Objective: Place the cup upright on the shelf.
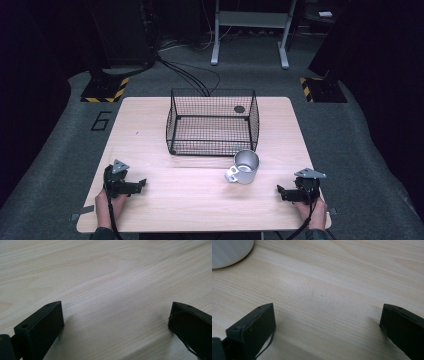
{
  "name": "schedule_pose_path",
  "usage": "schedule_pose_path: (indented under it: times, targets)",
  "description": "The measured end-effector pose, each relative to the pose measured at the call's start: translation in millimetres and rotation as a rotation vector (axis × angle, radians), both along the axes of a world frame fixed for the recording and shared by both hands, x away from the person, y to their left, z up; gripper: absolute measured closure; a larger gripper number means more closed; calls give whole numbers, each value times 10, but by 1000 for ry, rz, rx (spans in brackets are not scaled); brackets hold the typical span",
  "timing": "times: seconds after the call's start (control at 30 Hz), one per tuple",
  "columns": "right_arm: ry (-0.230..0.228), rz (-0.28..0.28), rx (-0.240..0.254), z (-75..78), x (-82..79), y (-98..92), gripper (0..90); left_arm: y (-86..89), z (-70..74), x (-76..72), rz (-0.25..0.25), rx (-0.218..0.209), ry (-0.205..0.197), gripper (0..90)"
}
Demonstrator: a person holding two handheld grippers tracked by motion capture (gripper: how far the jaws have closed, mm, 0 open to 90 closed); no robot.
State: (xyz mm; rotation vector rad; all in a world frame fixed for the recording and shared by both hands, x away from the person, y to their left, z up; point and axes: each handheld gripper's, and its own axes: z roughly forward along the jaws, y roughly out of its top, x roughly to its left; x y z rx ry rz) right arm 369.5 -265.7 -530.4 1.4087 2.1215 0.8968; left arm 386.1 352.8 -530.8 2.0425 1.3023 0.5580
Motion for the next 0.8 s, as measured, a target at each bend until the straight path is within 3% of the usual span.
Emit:
schedule_pose_path:
  times: [0.57, 0.63, 0.67, 0.8]
  targets:
    - [4, -2, -3, 6, 12, 11, 0, -2, -3, 2, 1, -2, -3, 0]
    - [18, -14, 5, 18, 25, 26, 0, -1, -2, 2, 1, -1, -2, 0]
    - [17, 1, -14, 19, 36, 10, 0, 0, -1, 2, 0, 0, -1, 0]
    - [33, -7, 6, 34, 41, 10, 0, 0, -2, 2, 1, 0, -1, 0]
